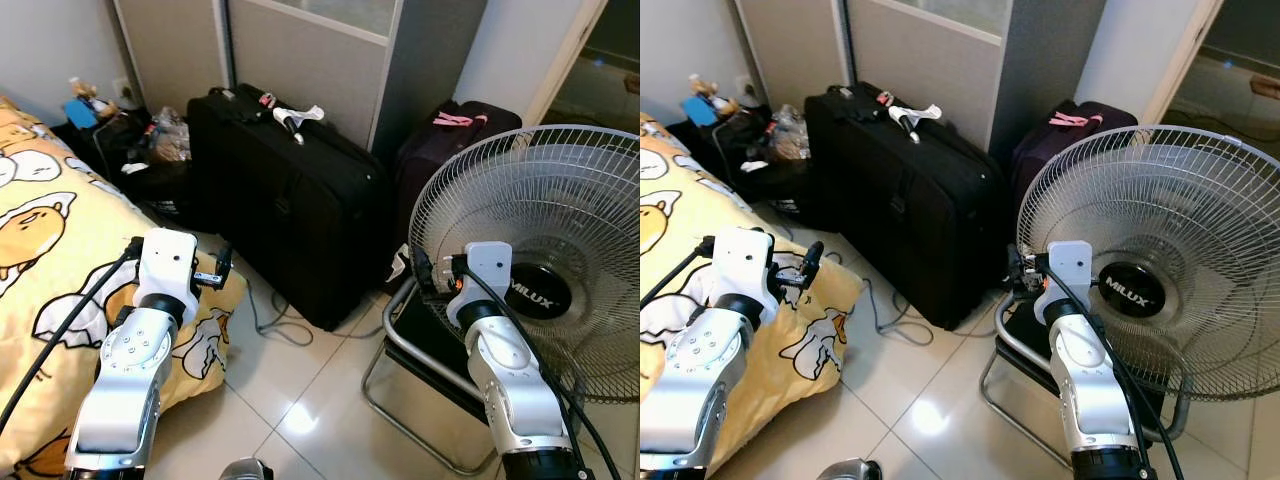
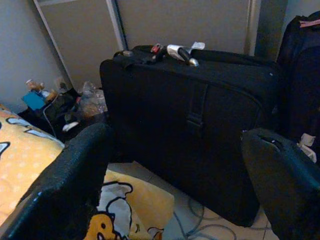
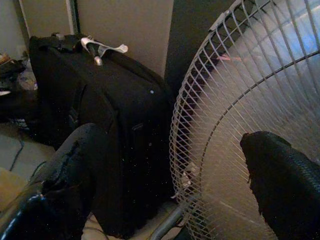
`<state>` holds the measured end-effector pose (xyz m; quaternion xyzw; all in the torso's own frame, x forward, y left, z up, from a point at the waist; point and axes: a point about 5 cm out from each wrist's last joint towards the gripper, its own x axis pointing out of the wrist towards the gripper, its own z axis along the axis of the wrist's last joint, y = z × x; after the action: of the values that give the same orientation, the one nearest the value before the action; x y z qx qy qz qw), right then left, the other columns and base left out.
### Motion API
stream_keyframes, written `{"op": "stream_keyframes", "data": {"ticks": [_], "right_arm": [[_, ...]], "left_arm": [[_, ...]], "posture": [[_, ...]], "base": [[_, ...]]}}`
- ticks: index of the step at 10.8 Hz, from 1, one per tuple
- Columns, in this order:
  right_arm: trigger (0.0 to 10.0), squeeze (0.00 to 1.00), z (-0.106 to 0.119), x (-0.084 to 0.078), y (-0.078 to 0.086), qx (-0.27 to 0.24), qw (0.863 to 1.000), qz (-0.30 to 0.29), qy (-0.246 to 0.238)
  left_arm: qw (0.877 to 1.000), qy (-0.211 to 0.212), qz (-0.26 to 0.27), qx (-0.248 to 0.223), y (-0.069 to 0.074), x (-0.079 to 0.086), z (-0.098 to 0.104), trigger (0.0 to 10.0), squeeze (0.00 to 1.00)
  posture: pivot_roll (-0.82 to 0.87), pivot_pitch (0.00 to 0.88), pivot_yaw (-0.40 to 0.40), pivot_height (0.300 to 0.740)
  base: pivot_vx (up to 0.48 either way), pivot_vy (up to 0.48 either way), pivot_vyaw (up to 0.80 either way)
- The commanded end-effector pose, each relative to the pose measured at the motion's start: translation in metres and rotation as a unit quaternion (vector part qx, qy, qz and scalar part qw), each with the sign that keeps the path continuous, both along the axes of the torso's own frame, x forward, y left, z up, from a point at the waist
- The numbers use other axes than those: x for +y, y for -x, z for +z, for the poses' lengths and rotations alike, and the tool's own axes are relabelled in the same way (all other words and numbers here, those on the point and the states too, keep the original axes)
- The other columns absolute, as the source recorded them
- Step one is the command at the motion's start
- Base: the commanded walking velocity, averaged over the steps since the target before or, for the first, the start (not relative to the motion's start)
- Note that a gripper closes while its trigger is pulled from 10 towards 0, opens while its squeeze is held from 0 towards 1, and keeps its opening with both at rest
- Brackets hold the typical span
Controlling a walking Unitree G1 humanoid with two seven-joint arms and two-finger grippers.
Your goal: Clean up the room
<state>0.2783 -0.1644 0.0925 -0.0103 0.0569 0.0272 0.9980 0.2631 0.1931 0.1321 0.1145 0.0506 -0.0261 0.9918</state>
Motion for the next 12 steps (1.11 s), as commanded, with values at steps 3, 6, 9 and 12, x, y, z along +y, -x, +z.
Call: {"op": "stream_keyframes", "data": {"ticks": [3,6,9,12], "right_arm": [[10.0,1.00,0.005,0.007,-0.001,-0.007,0.999,0.033,-0.006],[10.0,1.00,0.005,0.010,-0.002,-0.006,0.999,0.047,-0.013],[10.0,1.00,0.007,0.011,-0.004,-0.010,0.999,0.045,-0.013],[10.0,0.00,0.009,0.012,-0.004,-0.012,0.999,0.047,-0.014]], "left_arm": [[1.000,0.003,-0.004,-0.006,-0.002,-0.001,0.004,10.0,0.00],[1.000,0.001,-0.002,-0.003,-0.003,0.001,0.004,10.0,0.00],[1.000,-0.003,0.004,-0.004,-0.005,0.003,0.006,10.0,0.00],[1.000,-0.002,0.004,-0.003,-0.005,0.003,0.006,10.0,0.00]], "posture": [[-0.01,0.000,-0.052,0.740],[-0.01,0.000,-0.051,0.740],[-0.01,0.000,-0.051,0.740],[-0.01,0.000,-0.049,0.740]], "base": [[0.000,0.204,0.53],[0.000,0.319,0.80],[0.000,0.307,0.80],[0.000,0.411,0.00]]}}
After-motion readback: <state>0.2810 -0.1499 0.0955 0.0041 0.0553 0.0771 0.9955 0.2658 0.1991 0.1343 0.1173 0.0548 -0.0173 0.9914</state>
